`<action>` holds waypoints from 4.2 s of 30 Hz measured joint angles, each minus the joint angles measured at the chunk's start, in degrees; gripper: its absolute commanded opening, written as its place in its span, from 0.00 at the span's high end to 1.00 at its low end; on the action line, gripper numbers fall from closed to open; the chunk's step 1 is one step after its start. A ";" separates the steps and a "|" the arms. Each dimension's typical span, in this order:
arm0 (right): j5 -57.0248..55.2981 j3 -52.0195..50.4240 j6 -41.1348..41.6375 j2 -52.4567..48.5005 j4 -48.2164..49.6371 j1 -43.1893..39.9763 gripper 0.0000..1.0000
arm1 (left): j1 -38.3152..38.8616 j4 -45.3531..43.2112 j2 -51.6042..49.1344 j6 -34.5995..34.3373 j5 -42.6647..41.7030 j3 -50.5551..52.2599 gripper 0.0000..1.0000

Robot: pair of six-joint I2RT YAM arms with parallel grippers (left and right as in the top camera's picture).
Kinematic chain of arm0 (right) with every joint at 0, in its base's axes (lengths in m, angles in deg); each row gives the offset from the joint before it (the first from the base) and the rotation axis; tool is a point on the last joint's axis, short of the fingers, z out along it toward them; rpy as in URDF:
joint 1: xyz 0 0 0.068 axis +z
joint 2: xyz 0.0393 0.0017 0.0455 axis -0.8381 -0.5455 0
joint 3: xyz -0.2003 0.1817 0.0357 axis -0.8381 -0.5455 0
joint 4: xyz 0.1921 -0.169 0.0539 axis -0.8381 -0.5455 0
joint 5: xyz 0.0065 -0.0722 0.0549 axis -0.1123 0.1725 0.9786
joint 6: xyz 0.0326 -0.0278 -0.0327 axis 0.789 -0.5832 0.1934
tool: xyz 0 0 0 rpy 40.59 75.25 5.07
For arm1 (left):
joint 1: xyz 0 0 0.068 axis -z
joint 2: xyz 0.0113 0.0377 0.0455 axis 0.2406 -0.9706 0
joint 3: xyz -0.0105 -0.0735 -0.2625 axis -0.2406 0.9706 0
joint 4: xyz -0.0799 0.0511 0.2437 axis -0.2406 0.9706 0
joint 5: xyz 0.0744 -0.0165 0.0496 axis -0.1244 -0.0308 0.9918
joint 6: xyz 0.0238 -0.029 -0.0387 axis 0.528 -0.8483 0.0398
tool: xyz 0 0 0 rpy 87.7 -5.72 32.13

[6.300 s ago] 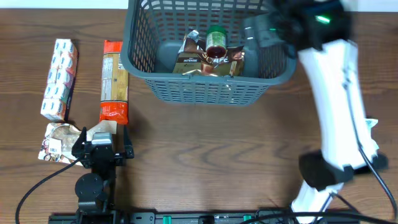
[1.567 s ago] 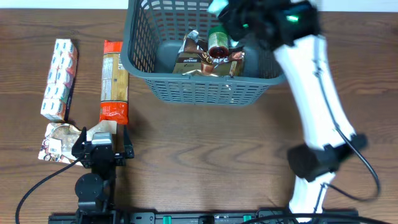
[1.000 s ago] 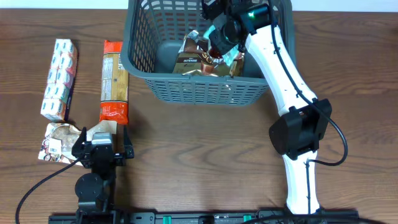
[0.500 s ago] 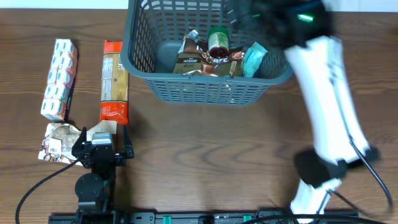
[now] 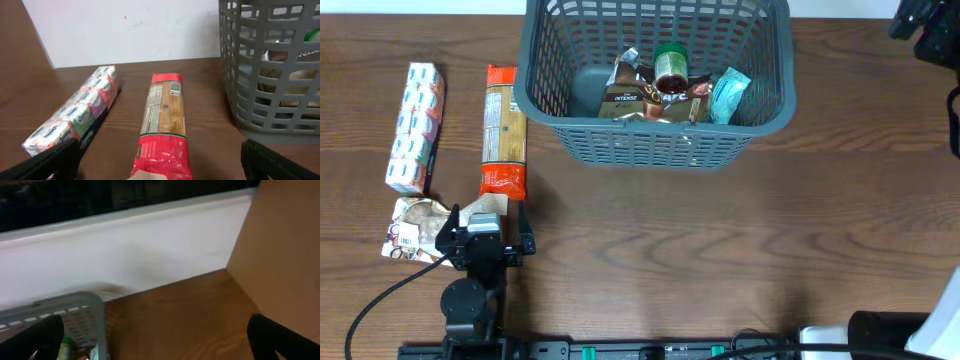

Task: Pack container
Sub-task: 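Raise the right gripper away and move the left gripper forward, then grasp the white tissue multipack with the left gripper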

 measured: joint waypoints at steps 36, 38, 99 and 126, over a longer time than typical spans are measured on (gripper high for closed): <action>1.05 -0.35 0.61 -0.59 -0.24 -0.11 0.01 | 0.00 47.43 -50.66 -5.95 4.28 -75.76 0.02; 1.05 -0.35 0.61 -0.59 -0.24 -0.11 0.01 | 0.00 51.12 -56.35 -3.15 4.11 -83.56 0.02; 1.05 -0.35 0.61 -0.59 -0.24 -0.11 0.01 | -29.33 42.18 -130.64 19.02 -16.52 -98.99 0.86; 1.05 -0.35 0.61 -0.59 -0.22 -0.11 0.01 | -26.45 33.09 -97.29 11.26 -20.52 -107.25 0.94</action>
